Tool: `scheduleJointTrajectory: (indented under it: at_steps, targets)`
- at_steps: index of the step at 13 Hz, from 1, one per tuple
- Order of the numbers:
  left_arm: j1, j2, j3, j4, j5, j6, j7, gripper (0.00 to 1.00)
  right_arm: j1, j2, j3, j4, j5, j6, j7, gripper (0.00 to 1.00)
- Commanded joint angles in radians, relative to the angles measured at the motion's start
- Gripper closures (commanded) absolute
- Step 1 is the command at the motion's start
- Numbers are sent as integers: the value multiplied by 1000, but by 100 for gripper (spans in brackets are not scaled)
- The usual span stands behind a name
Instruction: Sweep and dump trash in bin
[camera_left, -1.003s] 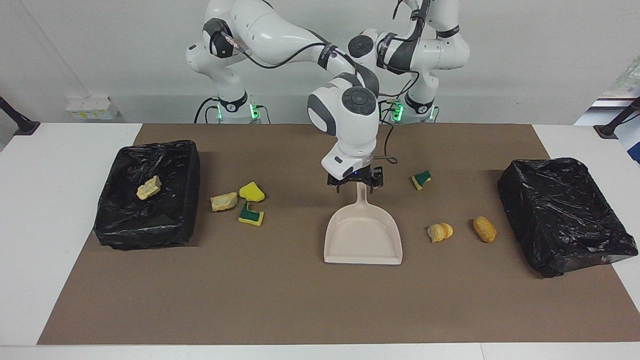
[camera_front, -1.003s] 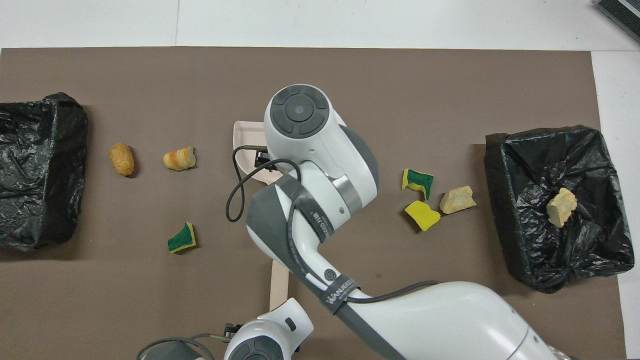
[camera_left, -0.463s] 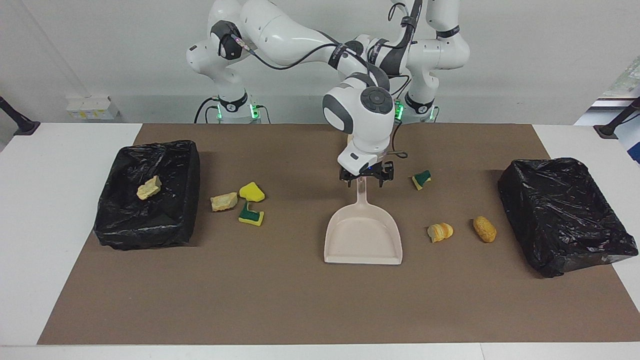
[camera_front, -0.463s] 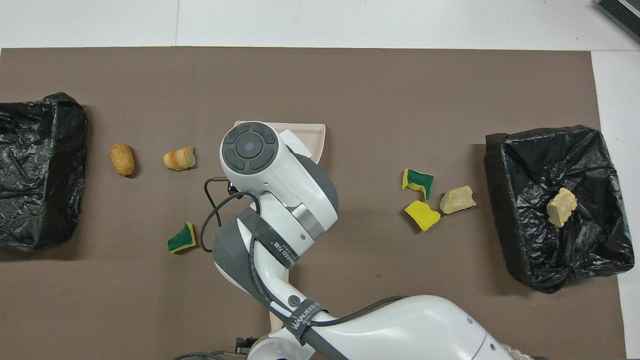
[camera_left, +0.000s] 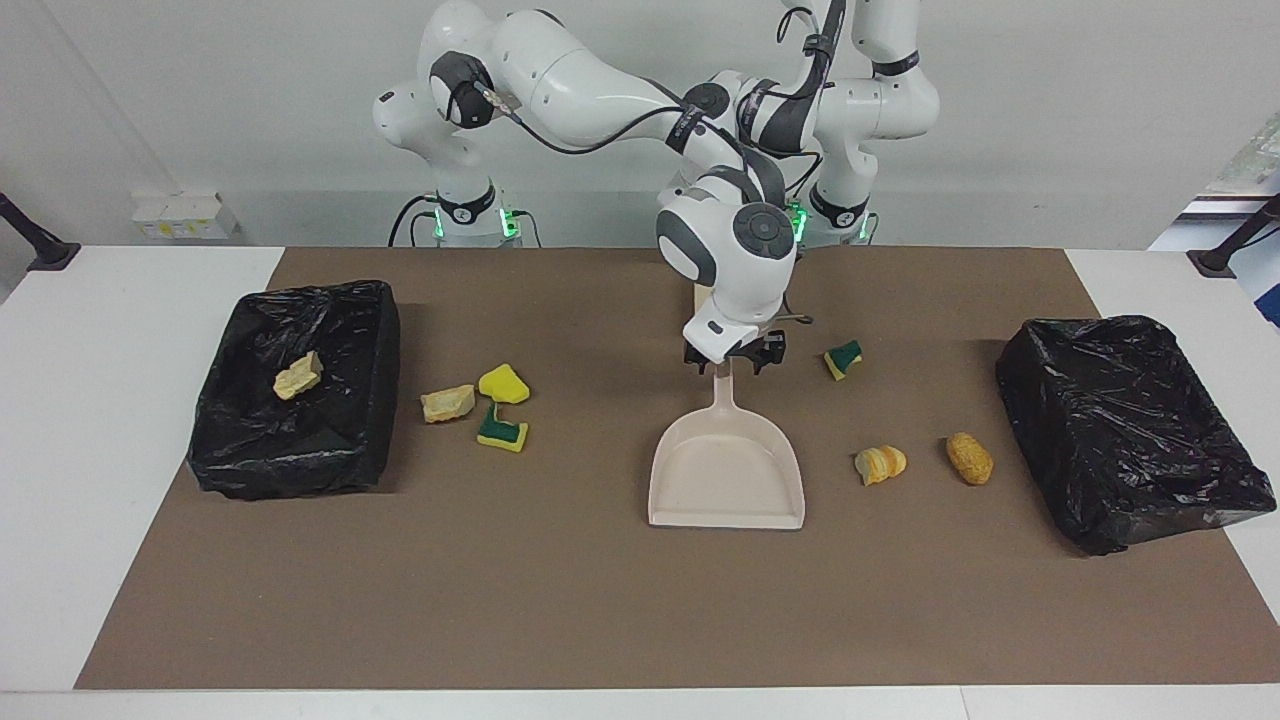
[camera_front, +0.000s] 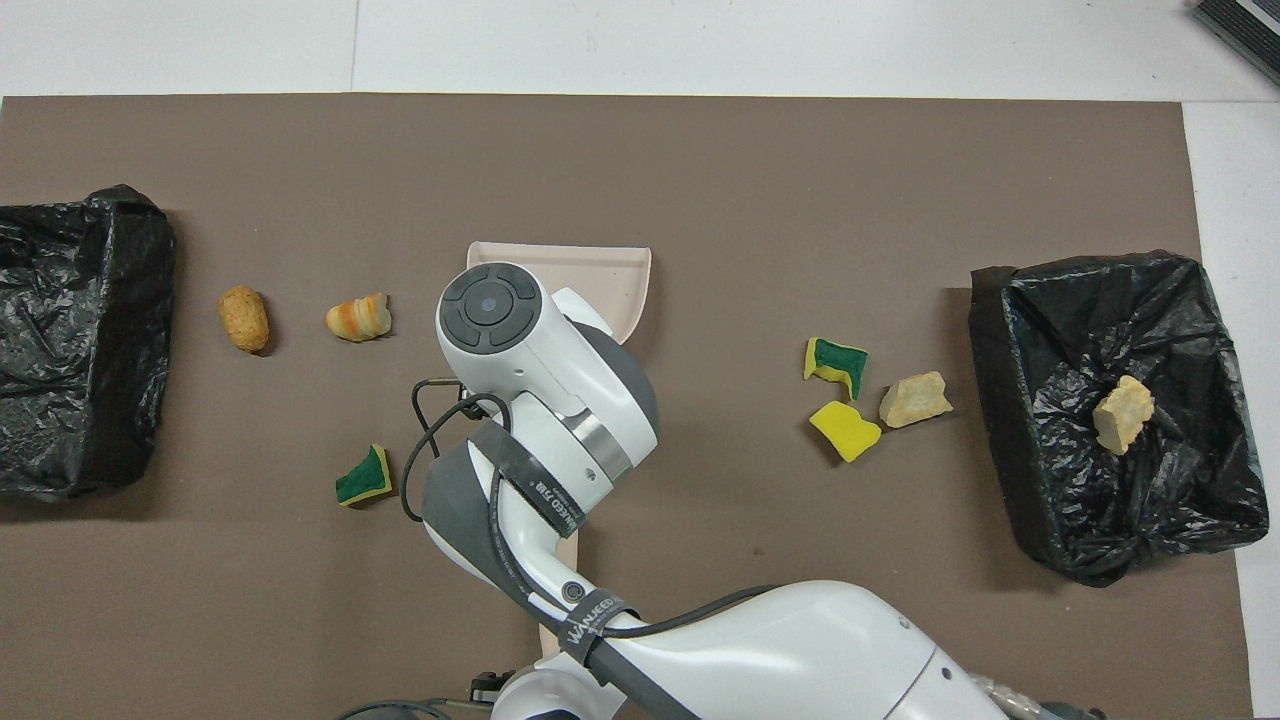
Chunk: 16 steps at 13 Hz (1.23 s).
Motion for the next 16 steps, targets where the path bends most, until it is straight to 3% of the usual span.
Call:
scheduleJointTrajectory:
  at_steps: [1, 3, 4, 5, 6, 8, 10, 12, 14, 16]
  targets:
    - [9, 3, -1, -4, -18, 19, 13, 70, -19, -27, 12, -43, 44, 16, 2, 54]
    - [30, 3, 1, 0, -19, 14, 61, 88, -24, -27, 9, -46, 78, 14, 2, 71]
    - [43, 3, 5, 19, -19, 0, 131, 88, -28, -27, 9, -47, 81, 13, 2, 77]
    - [53, -9, 33, 28, -19, -12, 194, 91, -31, -33, 9, -59, 83, 7, -1, 78]
    - [41, -10, 105, 46, -19, -62, 249, 98, -33, -45, 9, -84, 81, 5, -2, 81]
    - [44, -28, 186, 71, -18, -208, 349, 100, -37, -55, 9, -95, 81, -23, -1, 100]
    - [40, -81, 358, 101, -8, -353, 496, 100, -53, -55, 7, -87, 67, -53, 1, 100]
    - [49, -99, 441, 116, 75, -399, 526, 100, -89, -67, -1, -86, 52, -76, -1, 100]
    - [56, -83, 505, 119, 187, -355, 530, 100, -148, -88, 1, -86, 44, -89, -1, 100]
    - [131, -31, 553, 119, 225, -200, 567, 100, -186, -114, 2, -84, 5, -130, -10, 100]
